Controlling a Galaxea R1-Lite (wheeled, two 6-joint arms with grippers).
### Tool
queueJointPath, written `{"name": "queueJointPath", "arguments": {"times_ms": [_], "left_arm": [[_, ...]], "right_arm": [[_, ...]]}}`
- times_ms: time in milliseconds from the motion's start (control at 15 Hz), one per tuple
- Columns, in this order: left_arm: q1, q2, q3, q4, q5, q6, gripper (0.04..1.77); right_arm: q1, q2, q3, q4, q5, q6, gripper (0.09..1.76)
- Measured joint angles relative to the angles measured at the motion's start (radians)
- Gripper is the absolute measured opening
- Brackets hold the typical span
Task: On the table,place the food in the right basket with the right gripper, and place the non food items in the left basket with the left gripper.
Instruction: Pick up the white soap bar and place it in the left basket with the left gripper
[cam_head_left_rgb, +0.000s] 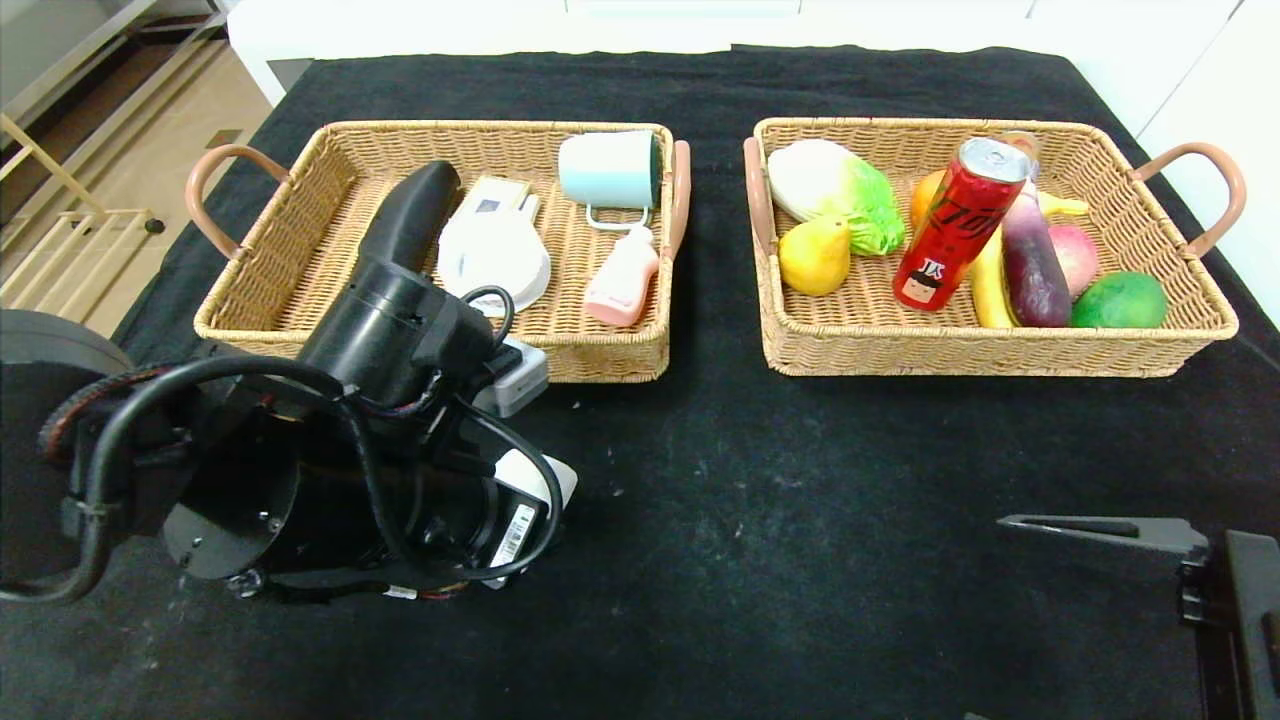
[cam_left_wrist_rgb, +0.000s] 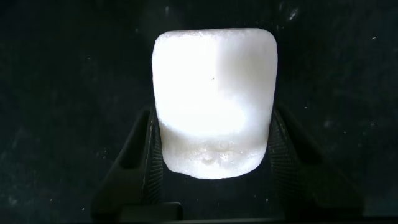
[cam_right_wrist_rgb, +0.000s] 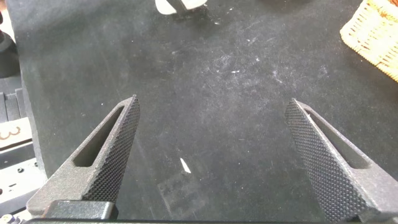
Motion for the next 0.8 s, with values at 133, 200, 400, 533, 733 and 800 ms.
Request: {"name": "queueJointPath", "arguments": {"times_ms": [133,200,400,533,733,800], "left_arm": [[-0.001,-0.037,0.014,-0.005,-0.001,-0.004,1.01],[-0.001,-0.057,0.019,-0.010,-0.001,-0.006,1.01],[0.008,-0.110,0.035,-0.065,0.001,-0.008,1.01],[0.022,-0.140,0.049,-0.097,0.004,-0.004,1.01],[0.062,-0.189,0.054,-0.140,0.000,-0.003,1.01],[0.076,-0.201,0.056,-0.143,0.000,-0.003,1.01]], "right_arm": [[0.003,0.000,0.000,0.001,0.000,0.000,1.71],[0.003,0.001,0.000,0.001,0.000,0.000,1.71],[0.000,0.003,0.000,0.001,-0.001,0.000,1.71],[-0.010,0.004,-0.004,0.001,-0.002,0.000,1.71],[-0.028,0.004,-0.012,-0.001,-0.002,0.000,1.71],[-0.034,0.005,-0.014,-0.002,-0.002,-0.001,1.71]]}}
